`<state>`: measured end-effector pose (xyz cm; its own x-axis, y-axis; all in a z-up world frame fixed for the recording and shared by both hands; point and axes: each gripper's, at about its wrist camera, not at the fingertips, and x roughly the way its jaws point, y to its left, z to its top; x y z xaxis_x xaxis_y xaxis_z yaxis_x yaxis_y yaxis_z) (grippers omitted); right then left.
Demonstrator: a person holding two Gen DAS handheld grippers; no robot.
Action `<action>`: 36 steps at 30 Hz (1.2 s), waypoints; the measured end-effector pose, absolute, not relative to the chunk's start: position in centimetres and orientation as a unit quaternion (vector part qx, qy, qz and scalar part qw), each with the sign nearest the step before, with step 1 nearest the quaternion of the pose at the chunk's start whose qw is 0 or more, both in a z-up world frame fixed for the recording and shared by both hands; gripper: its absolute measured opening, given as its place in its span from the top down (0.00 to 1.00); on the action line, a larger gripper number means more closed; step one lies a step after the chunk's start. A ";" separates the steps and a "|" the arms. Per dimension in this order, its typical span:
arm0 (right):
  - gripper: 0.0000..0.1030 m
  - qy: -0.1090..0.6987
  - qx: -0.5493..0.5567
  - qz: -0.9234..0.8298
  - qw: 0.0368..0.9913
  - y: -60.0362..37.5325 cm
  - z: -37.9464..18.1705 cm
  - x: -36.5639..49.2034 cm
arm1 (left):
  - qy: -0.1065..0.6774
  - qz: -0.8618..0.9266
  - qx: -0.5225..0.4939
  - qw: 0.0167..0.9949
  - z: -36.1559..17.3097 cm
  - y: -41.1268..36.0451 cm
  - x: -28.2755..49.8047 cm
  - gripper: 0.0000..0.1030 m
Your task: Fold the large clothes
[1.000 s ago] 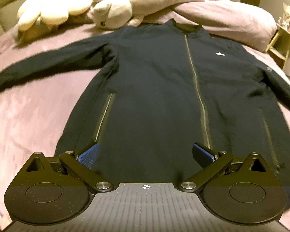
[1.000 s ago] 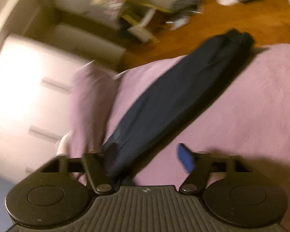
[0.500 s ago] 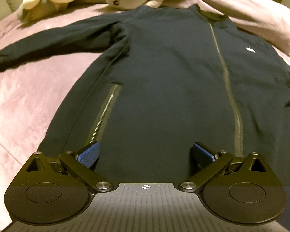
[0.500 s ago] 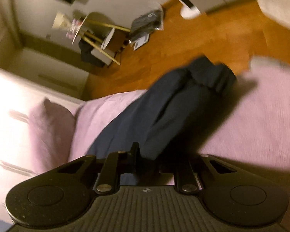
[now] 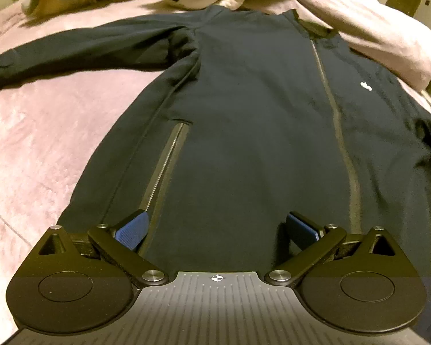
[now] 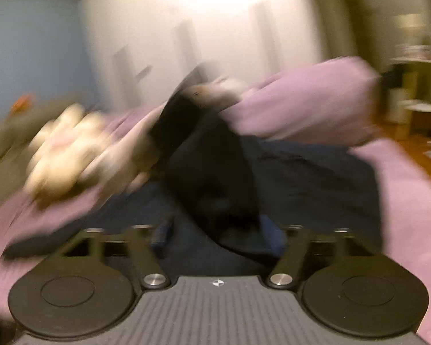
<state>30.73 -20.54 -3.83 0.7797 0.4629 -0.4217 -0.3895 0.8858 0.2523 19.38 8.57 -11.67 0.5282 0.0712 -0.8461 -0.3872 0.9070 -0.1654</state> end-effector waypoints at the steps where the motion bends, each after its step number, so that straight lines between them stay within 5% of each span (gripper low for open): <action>1: 0.31 0.258 0.069 0.247 0.931 -19.4 -4.6 30.1 | 0.466 0.129 -0.171 0.859 -11.4 8.7 19.4 0.00; 13: 0.33 0.317 0.252 0.186 0.895 -25.7 -9.6 24.1 | 0.399 -0.047 -0.312 0.861 -8.7 6.6 26.7 0.03; 25: 0.33 0.339 0.303 0.147 0.878 -29.4 -12.6 23.1 | 0.462 -0.082 -0.371 0.802 -14.2 4.0 34.1 0.85; 36: 0.34 0.341 0.282 0.179 0.879 -25.3 -11.0 29.1 | 0.318 0.087 -0.041 0.943 -2.0 7.8 34.6 0.86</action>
<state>29.14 -25.31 -11.00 0.7038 0.5074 -0.4973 -0.1227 0.7763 0.6184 34.64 7.78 -2.00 0.7832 0.1373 -0.6064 -0.1892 0.9817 -0.0220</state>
